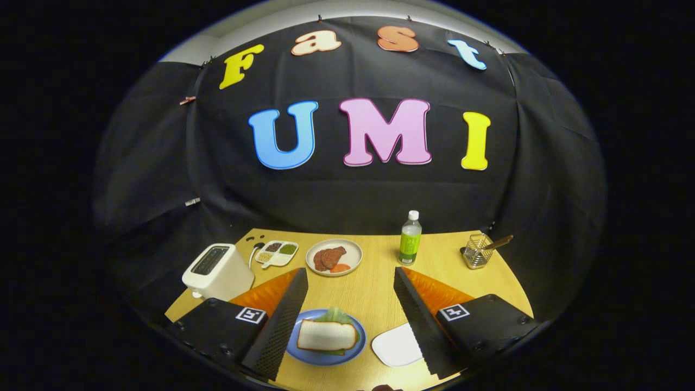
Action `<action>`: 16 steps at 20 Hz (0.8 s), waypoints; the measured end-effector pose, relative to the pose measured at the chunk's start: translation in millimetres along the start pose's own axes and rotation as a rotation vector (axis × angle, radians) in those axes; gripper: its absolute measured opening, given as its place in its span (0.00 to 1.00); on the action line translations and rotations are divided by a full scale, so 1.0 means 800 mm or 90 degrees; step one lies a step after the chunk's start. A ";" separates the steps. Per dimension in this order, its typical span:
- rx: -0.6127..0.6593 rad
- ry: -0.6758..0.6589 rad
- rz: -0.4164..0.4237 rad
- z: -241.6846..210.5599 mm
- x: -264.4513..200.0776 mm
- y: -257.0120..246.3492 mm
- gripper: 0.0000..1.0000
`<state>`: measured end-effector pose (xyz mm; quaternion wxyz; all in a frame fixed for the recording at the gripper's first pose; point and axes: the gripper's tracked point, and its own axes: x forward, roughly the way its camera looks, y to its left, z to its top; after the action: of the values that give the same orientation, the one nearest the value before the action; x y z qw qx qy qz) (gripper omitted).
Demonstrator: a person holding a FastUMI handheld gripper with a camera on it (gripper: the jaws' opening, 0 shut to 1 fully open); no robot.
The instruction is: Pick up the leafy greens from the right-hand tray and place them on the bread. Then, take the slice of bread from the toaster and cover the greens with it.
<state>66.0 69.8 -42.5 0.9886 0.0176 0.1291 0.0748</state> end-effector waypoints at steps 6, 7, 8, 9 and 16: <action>0.011 -0.050 -0.029 0.004 -0.058 -0.029 0.99; 0.014 -0.047 -0.035 -0.002 -0.064 -0.034 0.99; 0.019 -0.042 -0.040 -0.006 -0.069 -0.037 0.99; 0.025 -0.040 -0.044 -0.009 -0.071 -0.040 0.99; 0.047 -0.032 -0.060 -0.018 -0.072 -0.058 0.99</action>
<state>13.7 15.0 -44.1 0.9927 0.0497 0.1074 0.0229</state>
